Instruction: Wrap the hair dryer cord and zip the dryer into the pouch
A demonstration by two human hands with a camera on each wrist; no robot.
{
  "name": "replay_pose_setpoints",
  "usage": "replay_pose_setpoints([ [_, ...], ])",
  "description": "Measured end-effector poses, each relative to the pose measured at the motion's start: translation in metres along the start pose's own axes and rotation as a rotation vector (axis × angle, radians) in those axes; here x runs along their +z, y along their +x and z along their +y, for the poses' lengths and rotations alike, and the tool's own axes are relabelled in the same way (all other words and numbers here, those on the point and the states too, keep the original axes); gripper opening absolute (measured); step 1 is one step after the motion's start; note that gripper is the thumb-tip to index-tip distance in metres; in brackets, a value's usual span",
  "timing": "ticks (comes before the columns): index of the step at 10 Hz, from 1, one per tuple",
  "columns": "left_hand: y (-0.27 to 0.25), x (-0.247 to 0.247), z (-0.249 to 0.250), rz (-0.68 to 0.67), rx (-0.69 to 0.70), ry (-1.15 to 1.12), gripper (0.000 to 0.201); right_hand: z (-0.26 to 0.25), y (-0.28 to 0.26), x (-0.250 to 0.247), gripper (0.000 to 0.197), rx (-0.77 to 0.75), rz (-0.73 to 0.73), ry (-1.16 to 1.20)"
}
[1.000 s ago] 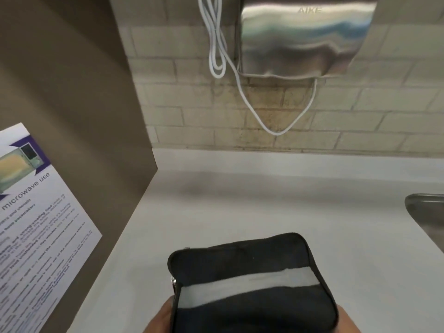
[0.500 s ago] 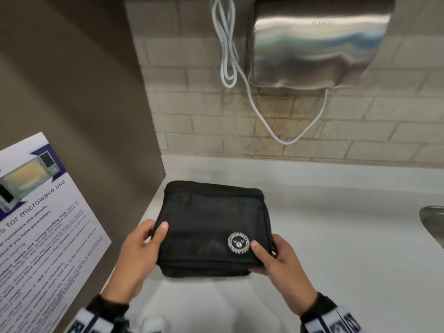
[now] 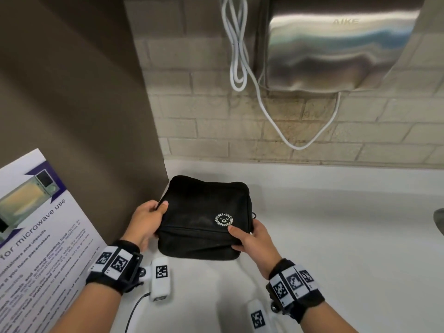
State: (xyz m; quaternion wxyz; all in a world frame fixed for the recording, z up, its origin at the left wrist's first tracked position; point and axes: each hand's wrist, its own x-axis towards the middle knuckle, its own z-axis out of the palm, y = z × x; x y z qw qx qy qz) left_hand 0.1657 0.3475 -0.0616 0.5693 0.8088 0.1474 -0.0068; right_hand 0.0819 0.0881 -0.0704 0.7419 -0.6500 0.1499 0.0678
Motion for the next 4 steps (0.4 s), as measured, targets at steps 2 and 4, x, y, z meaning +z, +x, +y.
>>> replay_pose_setpoints([
  [2, -0.005, -0.003, -0.01, -0.05, -0.023, -0.052, 0.04, 0.0, -0.002, 0.001, 0.04, -0.009, 0.016, -0.011],
  [4, -0.083, -0.01, -0.039, 0.075, 0.07, -0.09, 0.049, 0.017, -0.045, -0.024, 0.037, -0.142, 0.113, -0.282],
])
